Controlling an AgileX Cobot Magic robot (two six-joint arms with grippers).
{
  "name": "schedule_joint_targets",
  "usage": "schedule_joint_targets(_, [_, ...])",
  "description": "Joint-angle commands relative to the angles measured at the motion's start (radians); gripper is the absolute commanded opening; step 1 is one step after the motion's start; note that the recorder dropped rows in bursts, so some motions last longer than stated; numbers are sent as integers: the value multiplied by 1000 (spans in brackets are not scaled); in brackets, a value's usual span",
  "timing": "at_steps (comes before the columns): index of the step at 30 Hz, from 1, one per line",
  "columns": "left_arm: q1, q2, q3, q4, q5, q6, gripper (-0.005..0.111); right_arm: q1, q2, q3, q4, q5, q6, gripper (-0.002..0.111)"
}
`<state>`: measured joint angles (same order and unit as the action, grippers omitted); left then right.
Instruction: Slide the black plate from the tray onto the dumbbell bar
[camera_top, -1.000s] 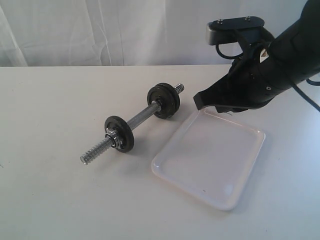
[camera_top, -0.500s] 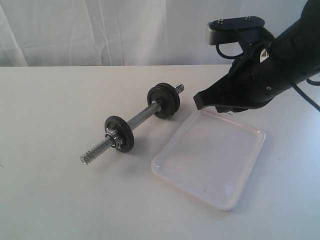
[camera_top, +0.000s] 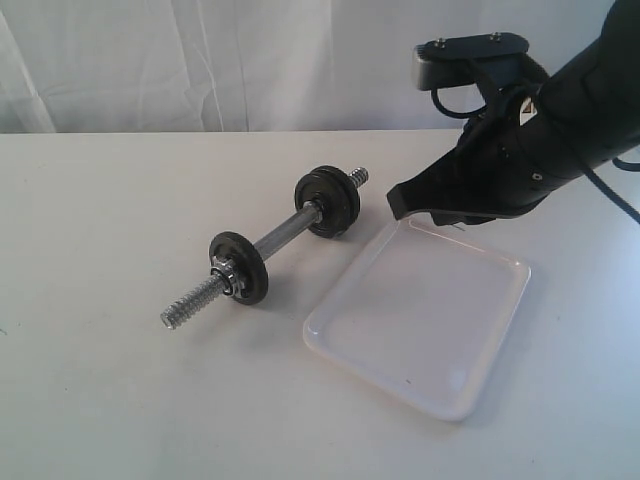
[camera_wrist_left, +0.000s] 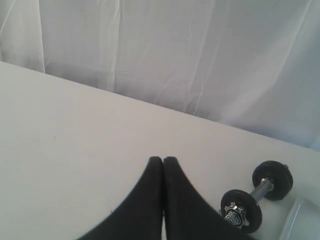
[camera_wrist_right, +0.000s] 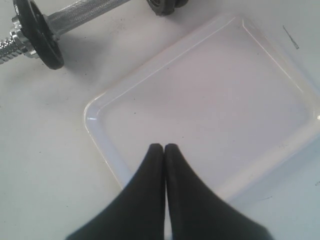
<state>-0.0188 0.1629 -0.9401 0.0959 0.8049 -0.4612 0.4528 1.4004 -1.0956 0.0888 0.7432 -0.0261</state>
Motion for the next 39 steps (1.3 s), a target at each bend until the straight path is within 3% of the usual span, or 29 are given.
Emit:
schedule_joint_targets(1, [8, -46, 2, 2, 0, -7, 0, -5, -9, 3, -8, -8, 4, 0])
schedule_joint_targets(5, [8, -45, 14, 2, -18, -7, 0, -5, -9, 3, -8, -8, 4, 0])
schedule_joint_targets(10, [8, -55, 115, 2, -99, -7, 0, -5, -9, 3, -8, -8, 4, 0])
schedule_joint_targets(23, [8, -163, 531, -4, -129, -7, 0, -5, -12, 3, -8, -5, 4, 0])
schedule_joint_targets(24, [8, -163, 564, 2, -181, -14, 0, -5, -11, 3, -8, -8, 4, 0])
schedule_joint_targets(28, [6, -163, 669, 6, -321, 90, 0, -5, -11, 3, -8, -8, 4, 0])
schedule_joint_targets(32, [6, -163, 756, 6, -334, 202, 0, -5, -11, 3, -8, -8, 4, 0])
schedule_joint_targets(39, [6, -163, 923, -68, -394, 227, 0, -5, -11, 3, -8, -8, 4, 0])
